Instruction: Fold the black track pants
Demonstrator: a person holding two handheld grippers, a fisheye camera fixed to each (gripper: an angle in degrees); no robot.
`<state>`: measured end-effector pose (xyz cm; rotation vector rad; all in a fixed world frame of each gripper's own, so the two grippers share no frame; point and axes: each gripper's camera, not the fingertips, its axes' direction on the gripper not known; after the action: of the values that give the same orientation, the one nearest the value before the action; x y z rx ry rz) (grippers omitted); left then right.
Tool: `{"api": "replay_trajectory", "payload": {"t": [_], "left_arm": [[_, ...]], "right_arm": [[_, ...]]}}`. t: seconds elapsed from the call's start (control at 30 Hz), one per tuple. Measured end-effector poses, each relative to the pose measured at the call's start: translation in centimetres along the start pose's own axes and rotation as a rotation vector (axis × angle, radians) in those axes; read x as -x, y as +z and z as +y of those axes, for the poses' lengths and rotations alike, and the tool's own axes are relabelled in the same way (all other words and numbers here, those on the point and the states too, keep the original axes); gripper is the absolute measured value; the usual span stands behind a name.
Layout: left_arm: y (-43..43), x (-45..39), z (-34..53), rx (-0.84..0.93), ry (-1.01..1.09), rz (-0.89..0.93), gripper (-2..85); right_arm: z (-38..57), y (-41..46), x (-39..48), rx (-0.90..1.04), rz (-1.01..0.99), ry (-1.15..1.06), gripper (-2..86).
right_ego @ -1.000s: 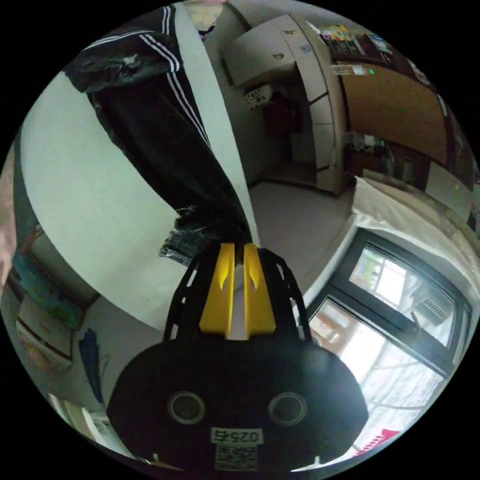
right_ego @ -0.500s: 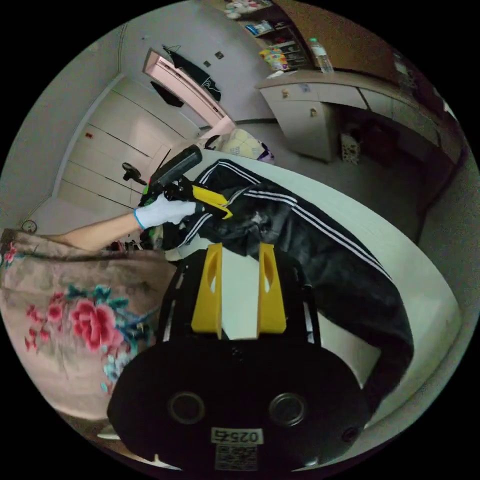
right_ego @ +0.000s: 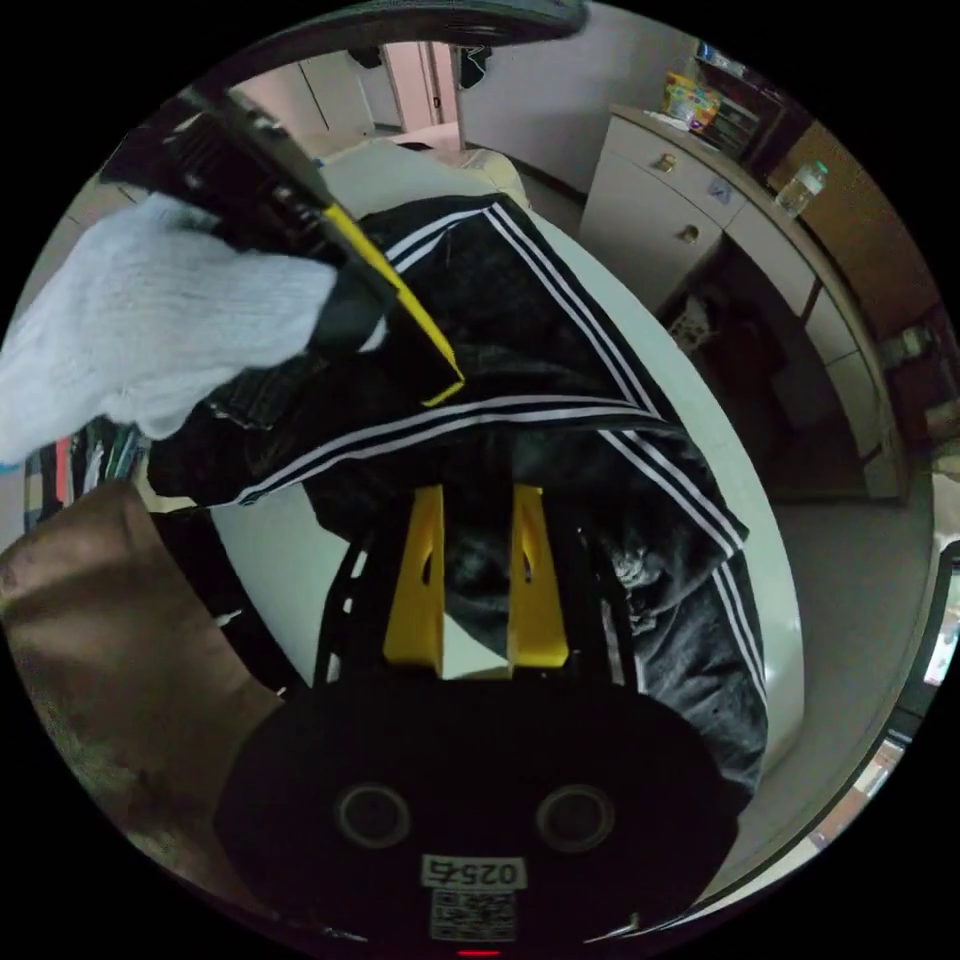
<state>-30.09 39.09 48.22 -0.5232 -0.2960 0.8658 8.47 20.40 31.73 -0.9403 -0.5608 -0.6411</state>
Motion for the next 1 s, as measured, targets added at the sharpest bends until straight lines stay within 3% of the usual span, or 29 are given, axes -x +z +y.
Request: {"api": "replay_trajectory", "payload": {"t": [0.03, 0.1, 0.3, 0.37, 0.53, 0.63, 0.77, 0.83, 1.0], "left_arm": [[-0.4, -0.3, -0.4, 0.048, 0.036, 0.068, 10.4], [-1.1, -0.6, -0.4, 0.058, 0.044, 0.069, 12.2], [0.3, -0.5, 0.7, 0.058, 0.062, -0.155, 1.4], [0.0, 1.2, 1.4, 0.039, 0.025, -0.077, -0.6], [-4.1, 9.4, 7.0, -0.197, -0.124, 0.385, -1.5], [-7.7, 11.5, 11.0, -0.336, -0.032, 0.506, -1.5], [-11.3, 10.2, 16.2, -0.399, 0.17, 0.373, -1.5], [-11.6, 9.0, 19.3, -0.386, 0.279, 0.297, -1.5], [-9.3, 10.9, 23.0, -0.34, 0.297, 0.374, -1.5]], "right_arm": [[0.4, -0.4, -0.4, -0.011, -0.022, 0.031, 2.9], [1.2, -1.3, -1.4, -0.034, -0.097, 0.089, 0.3], [4.5, -3.9, -2.6, -0.114, -0.213, 0.173, -0.9], [5.1, -4.1, -2.4, -0.124, -0.186, 0.181, -0.9], [6.8, -6.2, -3.0, -0.22, -0.169, 0.243, -1.0], [8.3, -7.6, -4.2, -0.247, -0.217, 0.272, -0.9], [10.7, -7.0, -6.0, -0.256, -0.408, 0.295, -0.9], [12.9, -5.1, -8.3, -0.175, -0.51, 0.424, -0.9], [21.6, -2.8, -14.2, -0.161, -0.465, 0.775, -0.3]]}}
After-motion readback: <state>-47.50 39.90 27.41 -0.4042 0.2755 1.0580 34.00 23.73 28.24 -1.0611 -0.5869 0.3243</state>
